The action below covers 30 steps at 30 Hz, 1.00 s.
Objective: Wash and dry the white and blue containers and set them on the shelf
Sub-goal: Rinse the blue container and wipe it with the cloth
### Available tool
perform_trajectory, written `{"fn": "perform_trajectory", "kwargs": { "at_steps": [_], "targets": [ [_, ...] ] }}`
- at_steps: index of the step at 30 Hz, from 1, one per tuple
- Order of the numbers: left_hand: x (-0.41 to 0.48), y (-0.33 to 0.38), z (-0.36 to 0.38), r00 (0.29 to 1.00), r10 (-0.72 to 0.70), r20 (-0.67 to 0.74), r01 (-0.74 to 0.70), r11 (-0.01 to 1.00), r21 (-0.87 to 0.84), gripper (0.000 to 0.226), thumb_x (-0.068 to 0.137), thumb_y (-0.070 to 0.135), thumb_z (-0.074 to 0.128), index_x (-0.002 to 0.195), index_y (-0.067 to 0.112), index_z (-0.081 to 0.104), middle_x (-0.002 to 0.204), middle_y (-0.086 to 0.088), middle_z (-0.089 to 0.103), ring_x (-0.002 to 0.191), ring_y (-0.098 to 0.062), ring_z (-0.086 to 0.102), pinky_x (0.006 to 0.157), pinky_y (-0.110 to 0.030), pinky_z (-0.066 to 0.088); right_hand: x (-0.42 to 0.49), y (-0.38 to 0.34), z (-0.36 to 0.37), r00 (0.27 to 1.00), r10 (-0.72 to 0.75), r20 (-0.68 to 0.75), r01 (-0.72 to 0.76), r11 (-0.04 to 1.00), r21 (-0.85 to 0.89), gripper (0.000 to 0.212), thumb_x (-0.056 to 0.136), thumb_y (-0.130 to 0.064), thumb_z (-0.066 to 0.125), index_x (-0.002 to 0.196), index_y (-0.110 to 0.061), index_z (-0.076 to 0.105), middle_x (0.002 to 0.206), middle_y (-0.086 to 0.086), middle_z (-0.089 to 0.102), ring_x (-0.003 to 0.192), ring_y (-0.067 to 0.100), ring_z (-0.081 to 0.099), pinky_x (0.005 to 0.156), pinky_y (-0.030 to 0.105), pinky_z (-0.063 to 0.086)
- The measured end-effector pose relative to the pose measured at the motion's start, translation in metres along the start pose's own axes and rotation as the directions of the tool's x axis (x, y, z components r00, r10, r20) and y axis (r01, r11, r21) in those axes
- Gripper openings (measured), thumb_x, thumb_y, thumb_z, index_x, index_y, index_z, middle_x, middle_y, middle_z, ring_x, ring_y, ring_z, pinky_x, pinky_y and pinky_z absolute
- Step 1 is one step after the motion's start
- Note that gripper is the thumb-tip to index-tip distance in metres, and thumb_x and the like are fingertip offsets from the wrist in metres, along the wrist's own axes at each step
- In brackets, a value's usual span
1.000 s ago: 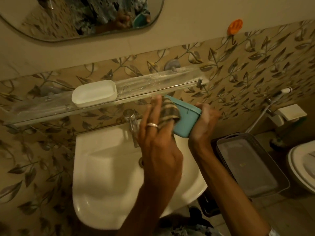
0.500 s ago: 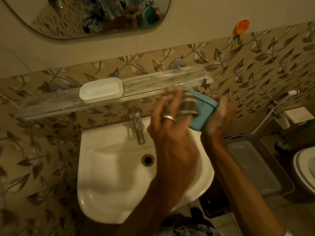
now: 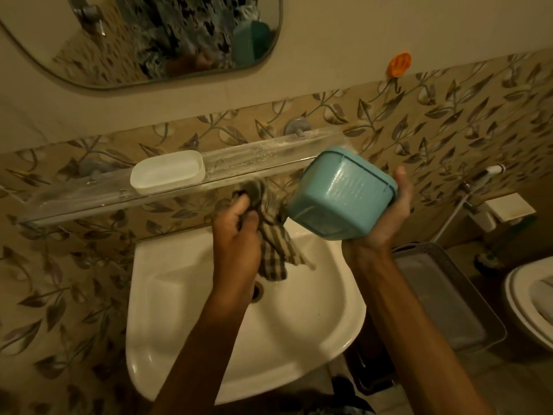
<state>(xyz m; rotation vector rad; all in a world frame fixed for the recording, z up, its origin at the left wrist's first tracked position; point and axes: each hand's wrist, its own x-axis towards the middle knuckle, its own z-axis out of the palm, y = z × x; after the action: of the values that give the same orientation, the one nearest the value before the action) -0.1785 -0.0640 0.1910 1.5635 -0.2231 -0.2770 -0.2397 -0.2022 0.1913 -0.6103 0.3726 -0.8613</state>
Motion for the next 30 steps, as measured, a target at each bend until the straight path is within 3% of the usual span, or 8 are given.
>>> {"fn": "perform_trajectory", "kwargs": {
  "at_steps": [4, 7, 11, 16, 19, 23, 27, 30],
  "targets": [
    [-0.011, -0.020, 0.001, 0.966, -0.254, 0.054, 0.259, 0.942, -0.214, 0.042, 0.098, 0.001, 0.033, 0.130, 0.014, 0.055, 0.105, -0.003, 0.073, 0.090, -0.015, 0.072, 0.071, -0.027, 0.058, -0.001, 0.002, -0.002, 0.998, -0.001, 0.063, -0.009, 0.987, 0.162, 0.066, 0.092, -0.065, 0.029, 0.093, -0.011, 0.065, 0.077, 0.005, 0.070, 0.071, 0.020, 0.067, 0.068, 0.030, 0.054],
    [-0.018, -0.026, 0.005, 0.938, -0.318, 0.136, 0.344, 0.900, -0.266, 0.041, 0.097, 0.001, 0.033, 0.124, 0.018, 0.059, 0.106, -0.006, 0.073, 0.095, -0.019, 0.071, 0.075, -0.031, 0.058, -0.006, 0.012, -0.007, 0.970, 0.035, 0.242, -0.093, 0.968, 0.233, 0.057, 0.076, -0.061, 0.060, 0.092, -0.007, 0.069, 0.078, 0.010, 0.073, 0.071, 0.024, 0.071, 0.065, 0.033, 0.058],
    [-0.017, -0.022, 0.001, 0.975, -0.221, 0.012, 0.216, 0.934, -0.283, 0.042, 0.097, 0.001, 0.035, 0.121, 0.023, 0.061, 0.106, -0.002, 0.073, 0.097, -0.014, 0.070, 0.075, -0.026, 0.057, -0.003, 0.021, -0.023, 0.979, -0.062, 0.195, 0.109, 0.965, -0.237, 0.042, 0.083, -0.061, 0.058, 0.082, -0.020, 0.068, 0.079, -0.001, 0.069, 0.074, 0.014, 0.066, 0.061, 0.023, 0.053],
    [-0.011, -0.016, -0.015, 0.973, 0.015, -0.231, -0.029, 0.998, -0.057, 0.041, 0.097, 0.006, 0.041, 0.112, 0.037, 0.063, 0.106, 0.018, 0.069, 0.101, -0.003, 0.065, 0.084, -0.021, 0.052, 0.009, 0.021, -0.023, 0.875, -0.278, 0.397, 0.473, 0.668, -0.575, 0.026, 0.100, -0.014, 0.036, 0.092, -0.024, 0.060, 0.084, -0.009, 0.062, 0.078, 0.008, 0.058, 0.064, 0.025, 0.049],
    [-0.017, -0.011, -0.012, 0.951, 0.168, -0.260, -0.142, 0.983, 0.117, 0.041, 0.096, 0.007, 0.044, 0.113, 0.043, 0.057, 0.092, 0.039, 0.061, 0.095, 0.019, 0.057, 0.080, -0.004, 0.044, 0.003, 0.022, -0.011, 0.919, -0.236, 0.316, 0.377, 0.758, -0.532, 0.032, 0.098, -0.039, 0.035, 0.088, -0.032, 0.064, 0.086, -0.010, 0.067, 0.081, 0.011, 0.062, 0.066, 0.027, 0.052],
    [-0.020, -0.013, -0.010, 0.926, 0.279, -0.253, -0.219, 0.945, 0.241, 0.038, 0.096, 0.004, 0.043, 0.129, 0.019, 0.053, 0.104, 0.028, 0.054, 0.093, 0.029, 0.049, 0.083, 0.004, 0.038, -0.003, 0.022, 0.001, 0.990, -0.055, 0.130, 0.114, 0.858, -0.501, 0.048, 0.076, -0.066, 0.044, 0.076, -0.030, 0.075, 0.083, 0.003, 0.073, 0.083, 0.024, 0.069, 0.071, 0.040, 0.054],
    [-0.026, 0.004, -0.018, 0.861, 0.430, -0.273, -0.333, 0.880, 0.338, 0.028, 0.093, -0.003, 0.041, 0.100, 0.010, 0.064, 0.085, 0.007, 0.061, 0.079, -0.008, 0.060, 0.070, -0.017, 0.046, -0.001, 0.019, 0.002, 0.998, -0.065, 0.008, 0.058, 0.827, -0.559, 0.034, 0.060, -0.053, 0.045, 0.047, -0.026, 0.061, 0.061, 0.001, 0.057, 0.065, 0.022, 0.055, 0.061, 0.036, 0.039],
    [-0.037, 0.012, -0.016, 0.802, 0.571, -0.176, -0.457, 0.775, 0.437, 0.030, 0.090, -0.002, 0.040, 0.110, 0.001, 0.062, 0.119, -0.014, 0.062, 0.106, -0.028, 0.060, 0.088, -0.040, 0.052, -0.002, 0.022, -0.002, 0.994, -0.095, 0.048, 0.104, 0.778, -0.620, 0.037, 0.073, -0.043, 0.041, 0.044, -0.025, 0.056, 0.052, -0.003, 0.055, 0.054, 0.014, 0.056, 0.053, 0.029, 0.038]
  ]
}}
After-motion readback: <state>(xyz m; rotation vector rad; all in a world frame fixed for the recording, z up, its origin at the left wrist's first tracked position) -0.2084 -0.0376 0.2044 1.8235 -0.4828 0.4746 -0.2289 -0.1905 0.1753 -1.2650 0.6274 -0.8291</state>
